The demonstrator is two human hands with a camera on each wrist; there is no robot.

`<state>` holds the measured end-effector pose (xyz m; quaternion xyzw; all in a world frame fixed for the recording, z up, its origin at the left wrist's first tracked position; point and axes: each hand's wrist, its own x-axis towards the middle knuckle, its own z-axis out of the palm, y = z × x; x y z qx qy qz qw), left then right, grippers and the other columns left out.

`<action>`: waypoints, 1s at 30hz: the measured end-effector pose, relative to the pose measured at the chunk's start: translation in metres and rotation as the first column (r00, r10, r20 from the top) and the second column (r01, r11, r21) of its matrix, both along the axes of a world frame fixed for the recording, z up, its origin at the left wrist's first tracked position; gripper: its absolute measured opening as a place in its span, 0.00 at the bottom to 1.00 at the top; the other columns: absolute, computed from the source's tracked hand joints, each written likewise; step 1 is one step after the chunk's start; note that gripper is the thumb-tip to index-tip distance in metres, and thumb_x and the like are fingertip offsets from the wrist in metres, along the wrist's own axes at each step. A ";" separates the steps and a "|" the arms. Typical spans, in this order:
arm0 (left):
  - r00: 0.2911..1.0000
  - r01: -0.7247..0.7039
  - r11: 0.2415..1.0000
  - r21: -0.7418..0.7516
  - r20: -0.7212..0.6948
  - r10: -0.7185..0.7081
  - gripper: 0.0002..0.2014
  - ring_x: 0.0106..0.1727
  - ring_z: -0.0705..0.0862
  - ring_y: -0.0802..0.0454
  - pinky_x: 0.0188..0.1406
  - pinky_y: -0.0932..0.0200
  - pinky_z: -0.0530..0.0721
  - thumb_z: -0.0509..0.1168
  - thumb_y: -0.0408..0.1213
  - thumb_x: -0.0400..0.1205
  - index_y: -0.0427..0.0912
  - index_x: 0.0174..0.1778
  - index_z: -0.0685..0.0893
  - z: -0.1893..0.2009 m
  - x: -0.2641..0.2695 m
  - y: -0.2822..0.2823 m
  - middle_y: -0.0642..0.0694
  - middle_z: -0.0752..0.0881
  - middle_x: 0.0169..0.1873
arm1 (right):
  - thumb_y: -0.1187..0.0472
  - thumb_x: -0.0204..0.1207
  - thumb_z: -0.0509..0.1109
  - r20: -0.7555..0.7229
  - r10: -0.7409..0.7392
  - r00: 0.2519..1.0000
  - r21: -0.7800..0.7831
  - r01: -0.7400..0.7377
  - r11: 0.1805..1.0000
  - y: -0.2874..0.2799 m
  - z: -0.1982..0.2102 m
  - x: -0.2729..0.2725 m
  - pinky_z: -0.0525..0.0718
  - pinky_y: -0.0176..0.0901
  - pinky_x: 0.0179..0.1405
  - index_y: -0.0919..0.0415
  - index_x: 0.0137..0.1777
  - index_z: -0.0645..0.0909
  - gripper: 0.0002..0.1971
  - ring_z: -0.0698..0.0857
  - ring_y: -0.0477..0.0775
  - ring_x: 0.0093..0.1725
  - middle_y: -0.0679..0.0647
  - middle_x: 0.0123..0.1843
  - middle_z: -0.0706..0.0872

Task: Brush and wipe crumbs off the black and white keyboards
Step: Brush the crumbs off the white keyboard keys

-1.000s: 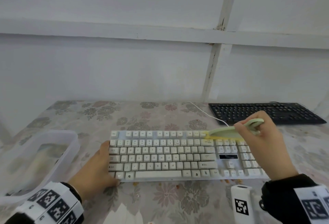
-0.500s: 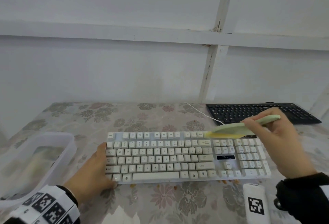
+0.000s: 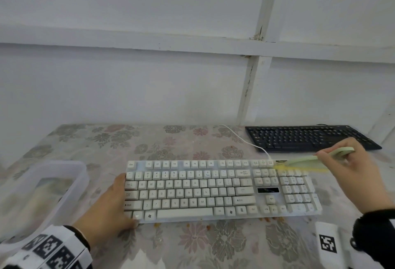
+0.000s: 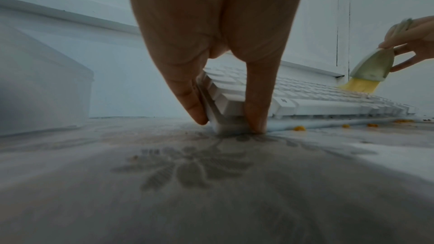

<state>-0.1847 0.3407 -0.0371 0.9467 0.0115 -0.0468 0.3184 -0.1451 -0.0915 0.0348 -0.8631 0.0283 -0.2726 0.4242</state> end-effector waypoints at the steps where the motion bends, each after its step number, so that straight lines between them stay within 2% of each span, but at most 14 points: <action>1: 1.000 0.000 1.000 0.001 -0.001 0.000 0.46 0.53 0.79 0.61 0.40 0.72 0.78 0.76 0.37 0.63 0.50 0.72 0.56 0.000 0.000 0.000 0.56 0.77 0.57 | 0.65 0.77 0.71 0.013 -0.038 0.999 -0.030 0.039 0.999 -0.002 0.001 0.000 0.74 0.30 0.38 0.53 0.40 0.73 0.10 0.80 0.39 0.40 0.49 0.41 0.84; 2: 1.000 0.001 1.000 0.000 0.000 -0.001 0.46 0.53 0.79 0.62 0.40 0.72 0.78 0.76 0.37 0.63 0.50 0.72 0.56 0.001 0.000 0.000 0.57 0.77 0.57 | 0.64 0.77 0.70 0.028 -0.078 0.997 -0.055 0.079 0.995 -0.003 0.003 -0.001 0.73 0.29 0.36 0.52 0.40 0.73 0.10 0.80 0.44 0.41 0.47 0.42 0.84; 4: 1.000 0.004 1.000 -0.014 0.014 -0.004 0.44 0.52 0.79 0.63 0.39 0.73 0.78 0.76 0.35 0.64 0.49 0.71 0.57 0.002 -0.001 -0.001 0.58 0.76 0.57 | 0.63 0.77 0.69 0.062 -0.132 0.989 -0.057 0.136 0.989 0.003 0.008 -0.006 0.74 0.36 0.34 0.52 0.42 0.74 0.07 0.80 0.58 0.42 0.49 0.38 0.83; 5: 1.000 0.007 1.000 -0.019 0.020 -0.007 0.44 0.52 0.79 0.64 0.39 0.73 0.78 0.76 0.35 0.64 0.49 0.71 0.57 0.003 -0.001 -0.002 0.59 0.75 0.56 | 0.61 0.77 0.69 0.097 -0.127 0.987 -0.041 0.131 0.990 0.009 0.012 -0.010 0.74 0.36 0.34 0.49 0.42 0.74 0.07 0.80 0.57 0.42 0.48 0.39 0.82; 7: 1.000 0.012 1.000 -0.019 0.024 -0.012 0.43 0.51 0.78 0.66 0.39 0.74 0.79 0.76 0.34 0.65 0.49 0.71 0.58 0.004 -0.002 -0.003 0.61 0.74 0.55 | 0.58 0.76 0.70 0.177 -0.076 0.981 -0.019 0.081 0.997 0.030 0.024 -0.020 0.74 0.23 0.35 0.46 0.40 0.73 0.08 0.81 0.40 0.40 0.48 0.40 0.82; 9: 1.000 0.012 1.000 -0.021 0.021 -0.011 0.43 0.50 0.77 0.68 0.39 0.76 0.79 0.76 0.34 0.65 0.49 0.71 0.57 0.005 -0.002 -0.004 0.63 0.74 0.54 | 0.62 0.77 0.71 0.185 -0.008 0.983 -0.009 0.010 1.000 0.062 0.032 -0.029 0.72 0.17 0.36 0.50 0.43 0.75 0.07 0.79 0.28 0.39 0.46 0.37 0.81; 11: 1.000 0.011 1.000 -0.022 0.025 -0.011 0.43 0.49 0.78 0.68 0.38 0.76 0.79 0.76 0.34 0.65 0.49 0.71 0.57 0.005 -0.002 -0.004 0.61 0.75 0.54 | 0.62 0.77 0.70 0.124 0.105 0.987 -0.008 -0.105 0.994 0.101 0.032 -0.035 0.74 0.20 0.36 0.56 0.45 0.76 0.05 0.79 0.28 0.39 0.41 0.38 0.81; 16: 1.000 0.009 1.000 -0.024 0.027 -0.009 0.43 0.50 0.79 0.66 0.38 0.77 0.78 0.77 0.35 0.64 0.49 0.71 0.58 0.003 -0.002 -0.002 0.57 0.78 0.56 | 0.55 0.79 0.69 -0.031 0.393 0.919 0.009 -0.393 0.919 0.207 0.012 -0.046 0.82 0.44 0.46 0.48 0.42 0.74 0.07 0.82 0.42 0.42 0.42 0.40 0.83; 18: 1.000 0.006 1.000 -0.016 0.031 -0.005 0.44 0.50 0.79 0.64 0.38 0.76 0.78 0.77 0.36 0.63 0.48 0.71 0.59 0.000 -0.001 -0.001 0.56 0.78 0.55 | 0.51 0.79 0.66 -0.013 0.449 0.894 -0.019 -0.449 0.893 0.240 0.008 -0.052 0.80 0.55 0.52 0.45 0.42 0.71 0.08 0.81 0.47 0.45 0.41 0.38 0.81; 19: 0.999 0.000 1.000 -0.005 0.035 0.000 0.44 0.50 0.79 0.63 0.37 0.76 0.78 0.77 0.37 0.63 0.48 0.70 0.58 -0.001 0.000 0.000 0.56 0.78 0.55 | 0.49 0.80 0.65 -0.026 0.471 0.882 -0.029 -0.472 0.881 0.252 0.008 -0.053 0.78 0.56 0.55 0.44 0.42 0.69 0.07 0.80 0.47 0.47 0.39 0.38 0.80; 22: 0.999 -0.007 1.000 0.025 0.035 0.006 0.44 0.48 0.80 0.63 0.38 0.73 0.80 0.78 0.43 0.63 0.46 0.69 0.57 -0.006 0.002 0.003 0.57 0.78 0.52 | 0.48 0.81 0.62 -0.102 0.490 0.866 -0.085 -0.498 0.863 0.275 0.005 -0.055 0.72 0.54 0.61 0.43 0.45 0.66 0.07 0.77 0.47 0.52 0.38 0.38 0.76; 25: 0.999 -0.015 1.000 -0.004 0.044 0.015 0.43 0.48 0.82 0.64 0.41 0.72 0.81 0.79 0.44 0.62 0.48 0.67 0.60 -0.008 0.004 0.004 0.58 0.80 0.51 | 0.46 0.81 0.58 -0.093 0.460 0.883 -0.140 -0.469 0.872 0.284 -0.007 -0.059 0.66 0.52 0.59 0.43 0.47 0.67 0.04 0.76 0.48 0.53 0.41 0.45 0.81; 28: 0.999 -0.007 1.000 -0.007 0.053 0.007 0.41 0.45 0.78 0.68 0.38 0.79 0.77 0.78 0.38 0.65 0.51 0.65 0.57 -0.002 0.002 0.000 0.61 0.77 0.48 | 0.44 0.77 0.53 -0.068 0.416 0.907 -0.169 -0.422 0.891 0.280 -0.018 -0.058 0.68 0.52 0.54 0.43 0.45 0.66 0.06 0.77 0.49 0.47 0.42 0.40 0.82; 30: 0.999 0.000 1.000 -0.017 0.053 0.000 0.42 0.48 0.79 0.65 0.38 0.78 0.77 0.78 0.37 0.64 0.50 0.68 0.58 -0.002 0.001 0.001 0.59 0.77 0.51 | 0.47 0.76 0.56 -0.056 0.389 0.920 -0.161 -0.392 0.906 0.272 -0.020 -0.056 0.72 0.55 0.53 0.43 0.44 0.63 0.04 0.77 0.50 0.44 0.40 0.35 0.77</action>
